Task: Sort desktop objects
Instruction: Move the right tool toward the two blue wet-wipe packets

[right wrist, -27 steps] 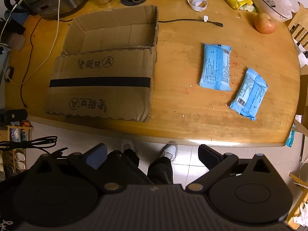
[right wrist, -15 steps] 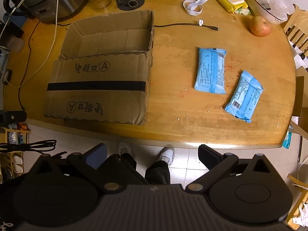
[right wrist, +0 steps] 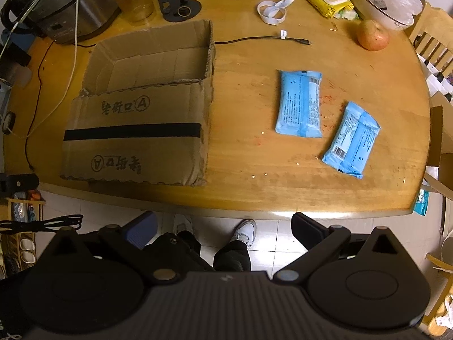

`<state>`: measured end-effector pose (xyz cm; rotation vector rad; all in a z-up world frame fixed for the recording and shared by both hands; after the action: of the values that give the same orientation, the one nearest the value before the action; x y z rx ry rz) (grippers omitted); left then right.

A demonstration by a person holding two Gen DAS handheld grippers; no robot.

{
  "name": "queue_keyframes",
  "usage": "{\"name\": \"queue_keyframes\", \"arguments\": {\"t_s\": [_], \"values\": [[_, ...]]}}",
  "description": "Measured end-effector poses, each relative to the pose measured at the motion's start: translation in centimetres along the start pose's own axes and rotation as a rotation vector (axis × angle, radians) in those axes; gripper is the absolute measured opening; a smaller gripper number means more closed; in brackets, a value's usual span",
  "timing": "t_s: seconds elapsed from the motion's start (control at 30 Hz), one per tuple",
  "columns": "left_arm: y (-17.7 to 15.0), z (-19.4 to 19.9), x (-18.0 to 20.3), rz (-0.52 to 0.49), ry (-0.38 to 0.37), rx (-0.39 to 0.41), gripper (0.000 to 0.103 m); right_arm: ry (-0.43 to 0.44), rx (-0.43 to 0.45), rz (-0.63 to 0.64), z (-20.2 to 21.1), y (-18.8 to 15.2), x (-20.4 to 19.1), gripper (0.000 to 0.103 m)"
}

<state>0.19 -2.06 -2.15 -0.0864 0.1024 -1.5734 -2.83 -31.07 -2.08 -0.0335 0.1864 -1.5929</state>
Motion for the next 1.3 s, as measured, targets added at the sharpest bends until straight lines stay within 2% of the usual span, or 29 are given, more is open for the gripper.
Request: {"name": "queue_keyframes", "arguments": {"t_s": [1.3], "values": [[0.0, -0.2, 7.0, -0.126, 0.015, 0.010, 0.097, 0.025, 0.032, -0.147, 0.0, -2.5, 7.0, 0.103]]}}
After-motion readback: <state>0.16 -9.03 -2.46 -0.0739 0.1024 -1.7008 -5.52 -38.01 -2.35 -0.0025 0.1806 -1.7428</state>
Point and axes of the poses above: each gripper's, at about its wrist camera, not at the fingertips, and z roughly against the way its jaws point, x to its right, y to its top, the point moved 2 cm from there along -z, roughly the way its jaws point, and after that the axes turned 15 degrees about -x, right-handed, at the moved point
